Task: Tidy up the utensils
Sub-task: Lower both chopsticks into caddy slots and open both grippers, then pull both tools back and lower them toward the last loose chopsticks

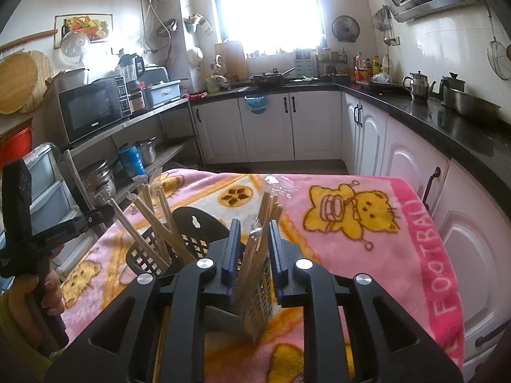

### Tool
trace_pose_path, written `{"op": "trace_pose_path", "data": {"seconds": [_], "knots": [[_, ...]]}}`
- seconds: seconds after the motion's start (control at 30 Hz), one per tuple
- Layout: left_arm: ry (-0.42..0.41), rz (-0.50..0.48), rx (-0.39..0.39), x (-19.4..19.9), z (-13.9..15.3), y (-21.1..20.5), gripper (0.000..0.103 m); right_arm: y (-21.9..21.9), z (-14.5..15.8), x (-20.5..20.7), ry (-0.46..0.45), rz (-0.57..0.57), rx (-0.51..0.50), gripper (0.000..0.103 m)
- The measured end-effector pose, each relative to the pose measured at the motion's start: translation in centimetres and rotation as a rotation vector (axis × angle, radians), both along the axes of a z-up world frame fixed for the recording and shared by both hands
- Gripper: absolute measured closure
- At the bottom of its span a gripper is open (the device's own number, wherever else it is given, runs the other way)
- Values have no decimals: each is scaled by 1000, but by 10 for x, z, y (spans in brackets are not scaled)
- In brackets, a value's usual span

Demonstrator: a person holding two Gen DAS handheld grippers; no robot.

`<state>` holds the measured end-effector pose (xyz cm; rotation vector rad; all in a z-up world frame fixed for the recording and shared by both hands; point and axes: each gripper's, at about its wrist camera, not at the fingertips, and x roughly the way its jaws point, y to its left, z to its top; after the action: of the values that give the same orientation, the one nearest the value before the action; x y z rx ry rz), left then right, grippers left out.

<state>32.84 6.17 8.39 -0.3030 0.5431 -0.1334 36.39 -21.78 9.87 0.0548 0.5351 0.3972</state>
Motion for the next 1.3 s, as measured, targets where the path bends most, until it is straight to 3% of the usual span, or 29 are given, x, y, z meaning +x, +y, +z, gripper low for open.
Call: {"op": "trace_pose_path", "data": {"seconds": [0.43, 0.7, 0.9, 1.3], "knots": [[7, -9, 1, -12, -3, 2, 55, -2, 0, -10, 4, 2, -5, 69], [26, -9, -11, -30, -10, 8, 32, -4, -2, -26, 10, 5, 3, 51], [39, -7, -4, -45, -16, 10, 19, -7, -4, -40, 12, 5, 9, 44], [61, 0, 2, -73, -31, 10, 16, -4, -19, -60, 44, 26, -7, 41]]}}
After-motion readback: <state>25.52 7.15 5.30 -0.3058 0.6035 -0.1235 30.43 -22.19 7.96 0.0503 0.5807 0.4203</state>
